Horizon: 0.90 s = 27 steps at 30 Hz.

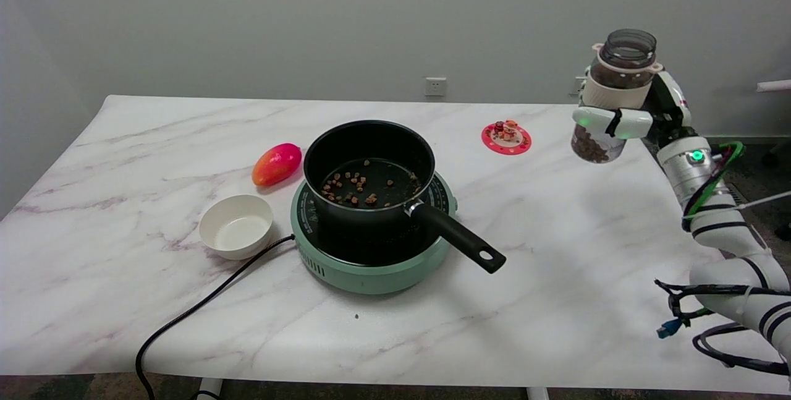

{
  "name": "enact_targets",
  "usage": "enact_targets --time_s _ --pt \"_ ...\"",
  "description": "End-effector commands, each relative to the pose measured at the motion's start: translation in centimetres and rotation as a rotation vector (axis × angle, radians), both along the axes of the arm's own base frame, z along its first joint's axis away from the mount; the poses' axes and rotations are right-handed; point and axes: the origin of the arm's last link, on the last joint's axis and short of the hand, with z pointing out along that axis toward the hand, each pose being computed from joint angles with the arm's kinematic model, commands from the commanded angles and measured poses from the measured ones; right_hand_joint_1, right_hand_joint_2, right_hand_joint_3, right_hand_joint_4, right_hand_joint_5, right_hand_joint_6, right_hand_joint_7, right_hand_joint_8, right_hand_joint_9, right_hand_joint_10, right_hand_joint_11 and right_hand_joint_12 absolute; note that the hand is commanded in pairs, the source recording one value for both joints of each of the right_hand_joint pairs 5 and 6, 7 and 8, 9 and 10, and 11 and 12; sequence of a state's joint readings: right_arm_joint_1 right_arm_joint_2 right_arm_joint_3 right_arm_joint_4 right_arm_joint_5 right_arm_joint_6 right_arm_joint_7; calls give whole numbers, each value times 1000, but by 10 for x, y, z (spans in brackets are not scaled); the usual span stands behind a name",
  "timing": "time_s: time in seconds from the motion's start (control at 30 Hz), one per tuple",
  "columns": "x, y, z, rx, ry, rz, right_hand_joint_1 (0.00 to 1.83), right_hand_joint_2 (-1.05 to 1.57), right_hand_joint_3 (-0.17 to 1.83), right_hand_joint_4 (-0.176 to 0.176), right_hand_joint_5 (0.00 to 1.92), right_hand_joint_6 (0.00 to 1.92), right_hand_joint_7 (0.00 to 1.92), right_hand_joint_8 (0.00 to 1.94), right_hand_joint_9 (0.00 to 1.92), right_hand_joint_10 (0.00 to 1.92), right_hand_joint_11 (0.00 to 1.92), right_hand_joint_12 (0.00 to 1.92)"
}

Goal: Place the bottle onto the table.

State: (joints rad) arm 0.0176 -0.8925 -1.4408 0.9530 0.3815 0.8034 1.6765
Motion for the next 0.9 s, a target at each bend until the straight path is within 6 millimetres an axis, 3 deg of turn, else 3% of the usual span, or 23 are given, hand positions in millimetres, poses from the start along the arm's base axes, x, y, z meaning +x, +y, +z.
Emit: enact_targets --time_s 0.03,0.37,0.9 --pt "-60 3 21 -216 12 -100 1421 1315 330 0 1920 1920 1920 1920 1384 1384 1236 1236" --pt "-79 -39 -8 -218 -38 -89 1418 1328 317 0 1920 1920 1920 1920 1381 1381 1244 1244" --pt "-89 -42 -21 -194 -64 -104 1437 1269 337 0 1920 1920 1920 1920 1350 1350 1230 1230"
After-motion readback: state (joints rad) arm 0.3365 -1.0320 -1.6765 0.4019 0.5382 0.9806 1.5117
